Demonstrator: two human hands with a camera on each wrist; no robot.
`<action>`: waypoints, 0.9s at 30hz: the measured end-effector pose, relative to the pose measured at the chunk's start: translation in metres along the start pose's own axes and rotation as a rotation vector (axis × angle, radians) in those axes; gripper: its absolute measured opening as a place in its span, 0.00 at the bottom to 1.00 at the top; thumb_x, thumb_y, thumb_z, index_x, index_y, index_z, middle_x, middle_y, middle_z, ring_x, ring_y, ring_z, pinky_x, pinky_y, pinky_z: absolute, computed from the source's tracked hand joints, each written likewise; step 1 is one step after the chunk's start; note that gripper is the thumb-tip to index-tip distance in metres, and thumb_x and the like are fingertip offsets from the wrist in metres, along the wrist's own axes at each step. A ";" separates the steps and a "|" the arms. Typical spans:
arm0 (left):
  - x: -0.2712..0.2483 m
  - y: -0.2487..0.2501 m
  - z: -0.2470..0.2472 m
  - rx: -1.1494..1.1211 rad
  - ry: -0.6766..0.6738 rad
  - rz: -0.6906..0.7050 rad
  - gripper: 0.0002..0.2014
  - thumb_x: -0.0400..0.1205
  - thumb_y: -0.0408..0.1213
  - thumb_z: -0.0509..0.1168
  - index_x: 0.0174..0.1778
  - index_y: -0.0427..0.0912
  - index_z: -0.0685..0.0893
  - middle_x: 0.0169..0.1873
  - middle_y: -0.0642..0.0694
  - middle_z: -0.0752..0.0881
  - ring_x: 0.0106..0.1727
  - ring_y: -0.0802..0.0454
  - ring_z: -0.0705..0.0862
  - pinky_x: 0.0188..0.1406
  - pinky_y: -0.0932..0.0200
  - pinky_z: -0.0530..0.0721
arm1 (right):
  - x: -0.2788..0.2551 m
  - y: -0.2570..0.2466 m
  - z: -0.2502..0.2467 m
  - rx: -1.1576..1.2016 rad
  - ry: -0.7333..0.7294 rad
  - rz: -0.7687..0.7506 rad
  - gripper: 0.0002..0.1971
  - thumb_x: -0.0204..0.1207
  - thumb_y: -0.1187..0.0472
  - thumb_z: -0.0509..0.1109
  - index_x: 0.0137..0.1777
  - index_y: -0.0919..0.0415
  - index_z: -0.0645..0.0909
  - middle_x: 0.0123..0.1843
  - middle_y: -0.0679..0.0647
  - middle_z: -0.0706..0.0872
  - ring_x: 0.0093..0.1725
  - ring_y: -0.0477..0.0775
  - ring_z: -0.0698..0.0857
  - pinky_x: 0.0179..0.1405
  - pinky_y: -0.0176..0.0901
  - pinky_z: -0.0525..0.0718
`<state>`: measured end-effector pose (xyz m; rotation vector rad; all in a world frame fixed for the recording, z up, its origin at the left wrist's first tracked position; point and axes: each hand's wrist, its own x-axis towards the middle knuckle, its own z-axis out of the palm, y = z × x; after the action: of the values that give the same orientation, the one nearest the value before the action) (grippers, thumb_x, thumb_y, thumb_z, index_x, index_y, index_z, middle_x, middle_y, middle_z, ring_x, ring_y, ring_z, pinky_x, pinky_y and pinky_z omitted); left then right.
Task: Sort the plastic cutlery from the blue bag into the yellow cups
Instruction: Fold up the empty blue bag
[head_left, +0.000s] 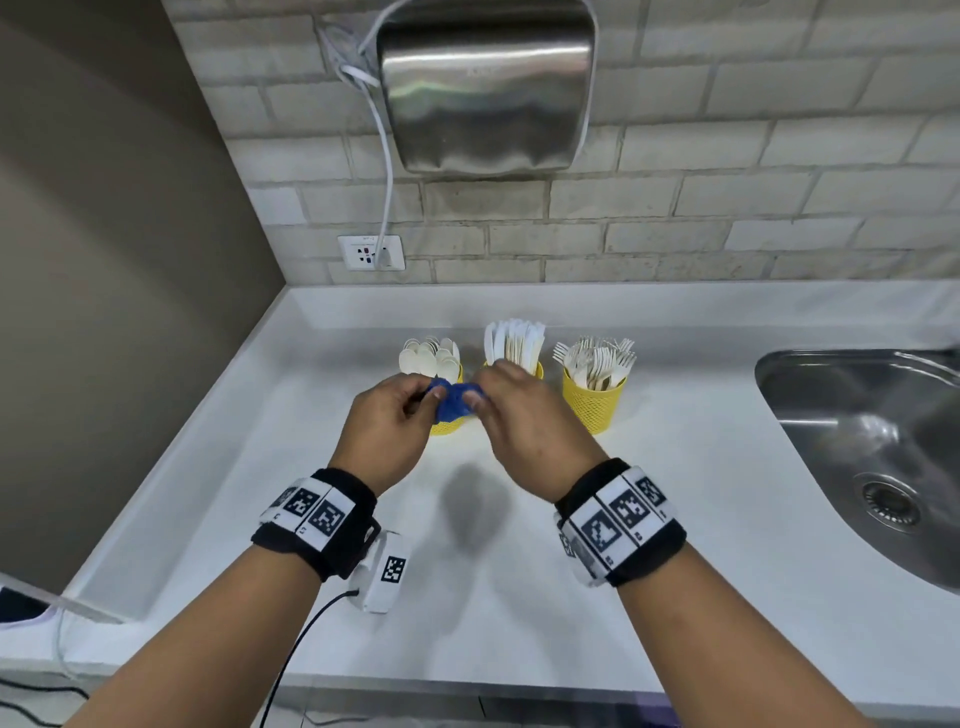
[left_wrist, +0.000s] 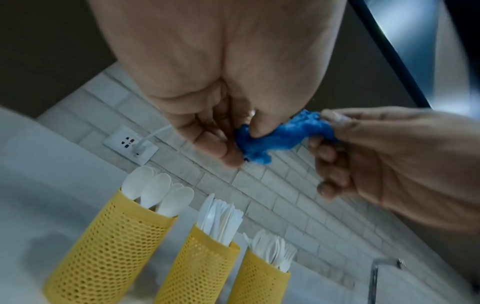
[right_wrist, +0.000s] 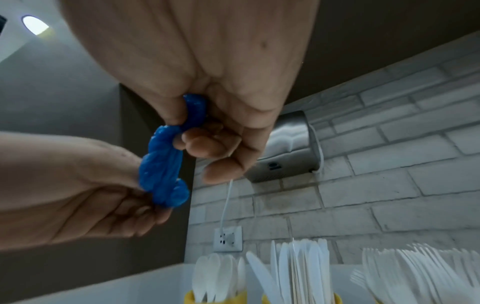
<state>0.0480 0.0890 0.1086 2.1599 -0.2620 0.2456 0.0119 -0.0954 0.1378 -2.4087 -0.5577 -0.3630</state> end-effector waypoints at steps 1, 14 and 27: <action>-0.003 0.002 0.001 -0.001 -0.010 0.028 0.09 0.88 0.37 0.66 0.46 0.44 0.90 0.41 0.48 0.90 0.44 0.52 0.88 0.46 0.57 0.83 | 0.005 0.001 -0.004 0.026 0.068 -0.011 0.11 0.89 0.56 0.58 0.48 0.59 0.76 0.45 0.51 0.73 0.40 0.56 0.75 0.42 0.53 0.75; -0.015 0.028 -0.005 -0.503 -0.156 0.171 0.12 0.80 0.47 0.70 0.45 0.40 0.89 0.58 0.59 0.81 0.56 0.58 0.84 0.54 0.65 0.82 | 0.027 0.013 0.007 0.336 0.103 0.336 0.26 0.91 0.53 0.60 0.26 0.51 0.70 0.23 0.48 0.71 0.27 0.53 0.73 0.36 0.48 0.69; -0.006 0.024 0.005 -0.610 -0.026 -0.049 0.12 0.82 0.42 0.73 0.48 0.35 0.90 0.43 0.44 0.92 0.48 0.50 0.87 0.60 0.43 0.84 | -0.006 0.006 0.024 0.501 -0.058 0.392 0.14 0.88 0.59 0.60 0.39 0.58 0.72 0.33 0.50 0.76 0.35 0.56 0.77 0.41 0.50 0.76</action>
<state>0.0355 0.0721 0.1234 1.5636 -0.2588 0.0908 0.0129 -0.0867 0.1143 -1.9803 -0.1607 0.0200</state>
